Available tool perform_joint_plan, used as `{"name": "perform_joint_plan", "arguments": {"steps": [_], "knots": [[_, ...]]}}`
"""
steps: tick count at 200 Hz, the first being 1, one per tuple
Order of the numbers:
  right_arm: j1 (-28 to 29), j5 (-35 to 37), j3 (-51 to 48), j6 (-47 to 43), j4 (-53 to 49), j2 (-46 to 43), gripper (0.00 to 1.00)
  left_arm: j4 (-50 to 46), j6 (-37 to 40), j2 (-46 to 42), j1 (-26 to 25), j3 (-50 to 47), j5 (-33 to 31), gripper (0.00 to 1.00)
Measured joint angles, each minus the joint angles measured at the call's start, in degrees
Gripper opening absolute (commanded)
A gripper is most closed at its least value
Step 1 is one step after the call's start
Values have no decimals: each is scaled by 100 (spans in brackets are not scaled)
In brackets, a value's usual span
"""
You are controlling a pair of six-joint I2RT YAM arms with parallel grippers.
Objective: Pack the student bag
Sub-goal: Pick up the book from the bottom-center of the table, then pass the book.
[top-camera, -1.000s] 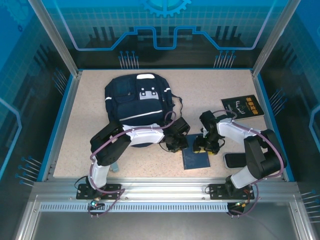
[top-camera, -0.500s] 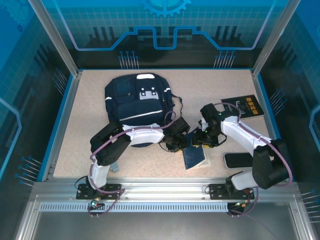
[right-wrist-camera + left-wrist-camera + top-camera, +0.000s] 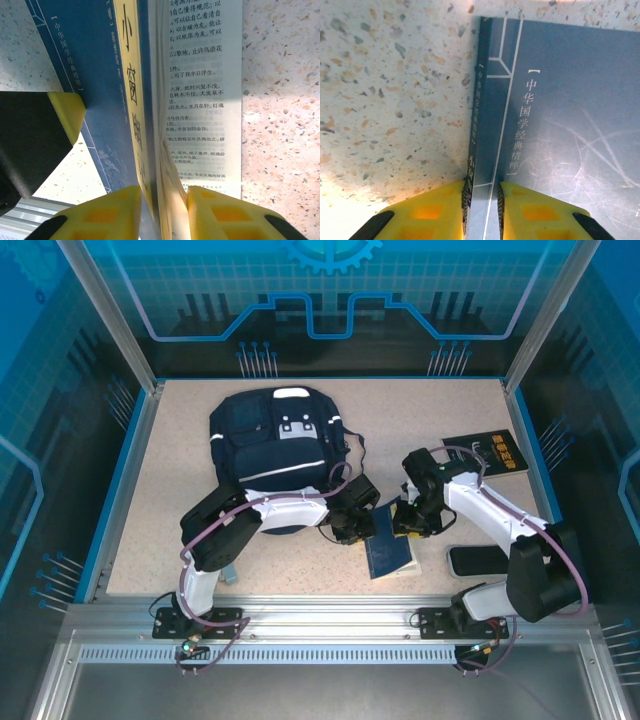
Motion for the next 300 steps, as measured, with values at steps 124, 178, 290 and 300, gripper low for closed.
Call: {"name": "perform_joint_plan", "arguments": {"steps": [124,178,290,300], "knots": [[-44,-219,7,118,164,-109,4,-2,240,-251,190,-59,57,44],[-699,-1123,96,63,450,-494,3,153,538,-1440,697,-535,238,78],[-1093,-3314,1040,74,876,-540,3,1963,866,-2273,1622,-1528,1814,98],[-1093,-3438,1047,109,935,-540,3,2186,835,-2273,1692,-1547,1965,96]]}}
